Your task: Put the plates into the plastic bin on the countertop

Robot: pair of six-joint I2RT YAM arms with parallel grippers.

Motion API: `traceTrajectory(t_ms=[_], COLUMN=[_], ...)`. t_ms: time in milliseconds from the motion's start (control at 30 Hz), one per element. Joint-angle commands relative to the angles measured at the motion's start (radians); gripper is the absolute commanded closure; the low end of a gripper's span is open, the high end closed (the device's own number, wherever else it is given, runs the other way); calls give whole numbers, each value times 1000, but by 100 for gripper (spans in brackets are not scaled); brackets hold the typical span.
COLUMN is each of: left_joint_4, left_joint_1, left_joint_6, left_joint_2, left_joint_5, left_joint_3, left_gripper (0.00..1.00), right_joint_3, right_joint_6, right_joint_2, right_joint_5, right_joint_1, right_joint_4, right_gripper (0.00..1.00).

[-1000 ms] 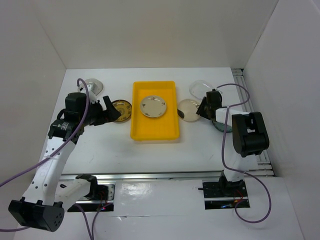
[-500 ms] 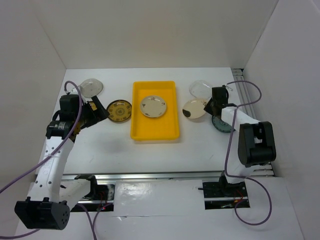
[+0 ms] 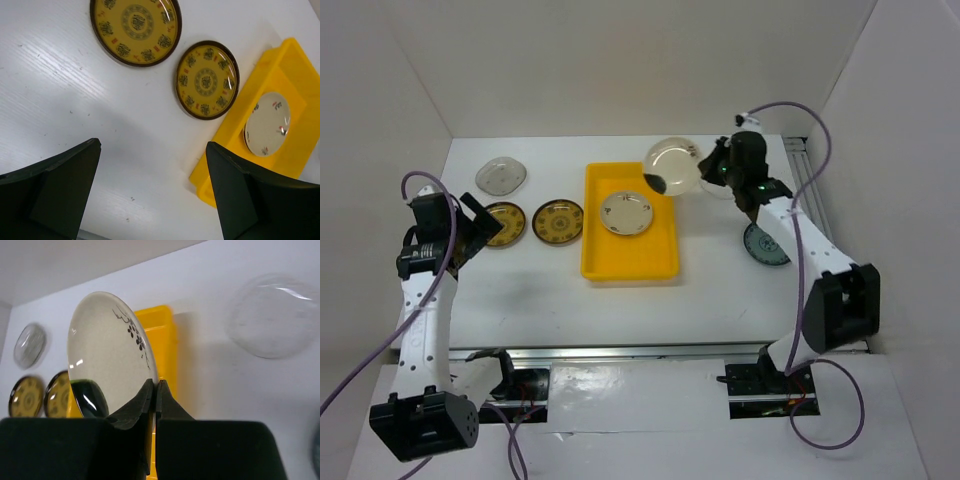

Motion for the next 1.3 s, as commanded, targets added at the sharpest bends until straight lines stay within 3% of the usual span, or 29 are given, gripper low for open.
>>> traceTrajectory(t_ms=[0,300,500,600,633,767,933,1000,1033,1267], left_joint_4=[-4,45,92,136,137,192,224,224,235,374], left_joint_1=[30,39,65,77,77,77,77,77,77,77], left_joint_6=[-80,-148,-166,-205,-217,-275,-297,-326,-338,-421], left_joint_2=[0,115,183,234,235,268,250,250,250,256], left_joint_5=[-53,-44,-41,4,4,59,39,13,4,-19], left_joint_3=[-1,29,-7,-64,-73,-118,-149,-158,-173,-287], left_gripper=[0,0,0,0,0,0,0,0,0,8], right_joint_3=[78,288,303,342,342,342,342,316,316,123], right_joint_6=[-63,-108,-109,-118,-118,-118,-127,-127,-127,-147], right_joint_2=[129,471,561,585,585,585,480,422,389,34], right_joint_5=[-193,-235,-235,-256,-256,-276,-289,-289,-266,-229], right_joint_1=[73,156,156,156,156,165,185,227,243,358], right_joint_4=[101,88,103,103,103,123,123,123,112,109], right_gripper=[100,100,100,85,85,46,28,6,0,0])
